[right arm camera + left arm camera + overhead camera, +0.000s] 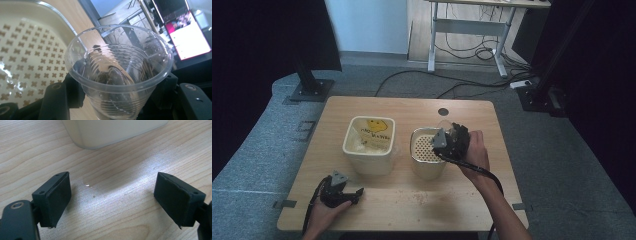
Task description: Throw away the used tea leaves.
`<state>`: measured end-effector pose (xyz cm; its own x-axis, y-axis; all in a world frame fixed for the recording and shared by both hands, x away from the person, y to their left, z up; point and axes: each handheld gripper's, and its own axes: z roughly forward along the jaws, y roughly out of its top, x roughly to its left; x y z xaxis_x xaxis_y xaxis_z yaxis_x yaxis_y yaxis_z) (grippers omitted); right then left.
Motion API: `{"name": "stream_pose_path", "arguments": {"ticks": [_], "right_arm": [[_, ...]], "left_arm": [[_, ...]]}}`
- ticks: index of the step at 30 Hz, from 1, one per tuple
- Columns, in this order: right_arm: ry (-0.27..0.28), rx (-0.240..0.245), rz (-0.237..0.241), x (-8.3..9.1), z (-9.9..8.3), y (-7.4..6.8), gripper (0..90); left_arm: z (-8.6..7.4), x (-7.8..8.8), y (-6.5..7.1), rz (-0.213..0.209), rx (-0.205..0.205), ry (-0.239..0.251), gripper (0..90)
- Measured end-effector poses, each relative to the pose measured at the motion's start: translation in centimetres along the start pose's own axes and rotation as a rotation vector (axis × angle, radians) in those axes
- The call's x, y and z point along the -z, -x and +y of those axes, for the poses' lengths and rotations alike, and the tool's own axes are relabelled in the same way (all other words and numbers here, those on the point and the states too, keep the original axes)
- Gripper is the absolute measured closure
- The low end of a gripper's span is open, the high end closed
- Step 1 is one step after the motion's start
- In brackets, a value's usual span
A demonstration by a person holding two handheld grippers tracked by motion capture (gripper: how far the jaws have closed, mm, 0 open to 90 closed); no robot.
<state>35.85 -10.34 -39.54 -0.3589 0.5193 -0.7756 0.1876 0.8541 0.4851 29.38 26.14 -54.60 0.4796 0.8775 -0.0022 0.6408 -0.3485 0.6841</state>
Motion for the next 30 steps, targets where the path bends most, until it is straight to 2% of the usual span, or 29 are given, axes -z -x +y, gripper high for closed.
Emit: {"name": "stream_pose_path", "arguments": {"ticks": [1,3,5,6,7,8,9,10,11,15,17,20,22,23,24,28,29,30], "right_arm": [[0.000,0.000,0.000,0.0,0.0,0.0,40.1],[-0.020,0.071,-0.017,-0.2,0.3,-0.9,40.1],[-0.050,0.246,-0.074,-0.6,0.6,-2.2,40.1],[-0.050,0.246,-0.074,-0.6,0.6,-2.2,40.1],[-0.068,0.362,-0.116,-0.8,0.7,-3.0,40.1],[-0.068,0.362,-0.116,-0.8,0.7,-3.0,40.1],[-0.085,0.434,-0.144,-1.0,0.7,-3.6,40.2],[-0.091,0.477,-0.167,-1.1,0.7,-3.9,40.3],[-0.091,0.477,-0.167,-1.1,0.7,-3.9,40.3],[-0.107,0.633,-0.215,-1.4,0.9,-5.1,40.4],[-0.111,0.646,-0.222,-1.4,0.9,-5.1,40.4],[-0.112,0.713,-0.252,-1.5,0.9,-5.2,40.4],[-0.105,0.749,-0.279,-1.6,0.9,-5.2,40.4],[-0.105,0.749,-0.279,-1.6,0.9,-5.2,40.4],[-0.104,0.777,-0.298,-1.5,0.9,-5.2,40.4],[-0.100,0.805,-0.317,-1.4,1.1,-5.3,40.7],[-0.092,0.830,-0.328,-1.4,1.1,-5.4,40.7],[-0.089,0.821,-0.320,-1.4,1.1,-5.4,40.8]], "left_arm": [[0.0,0.0,0.0,0.000,0.000,0.000,14.2],[0.0,0.0,0.0,0.002,-0.002,0.001,14.2],[0.0,0.0,0.0,0.000,0.001,0.001,14.2],[0.0,0.0,0.0,0.000,0.001,0.001,14.2],[0.0,0.0,0.0,0.000,0.000,0.001,14.2],[0.0,0.0,0.0,0.000,0.000,0.001,14.2],[0.0,0.0,0.0,0.000,0.000,0.001,14.2],[0.0,0.0,0.0,0.000,0.000,0.001,14.2],[0.0,0.0,0.0,0.000,0.000,0.001,14.2],[0.0,0.0,0.0,0.000,0.000,0.000,14.2],[0.0,0.0,0.0,0.000,0.000,0.000,14.2],[0.0,0.0,0.0,0.000,0.000,0.000,14.2],[0.0,0.0,0.0,0.000,0.000,0.000,14.1],[0.0,0.0,0.0,0.000,0.000,0.000,14.1],[0.0,0.0,0.0,0.000,0.000,0.000,14.1],[0.0,0.0,0.0,0.000,0.000,0.000,14.1],[0.0,0.0,0.0,0.000,-0.001,0.000,14.1],[0.0,0.0,0.0,0.000,-0.001,0.000,14.1]]}}
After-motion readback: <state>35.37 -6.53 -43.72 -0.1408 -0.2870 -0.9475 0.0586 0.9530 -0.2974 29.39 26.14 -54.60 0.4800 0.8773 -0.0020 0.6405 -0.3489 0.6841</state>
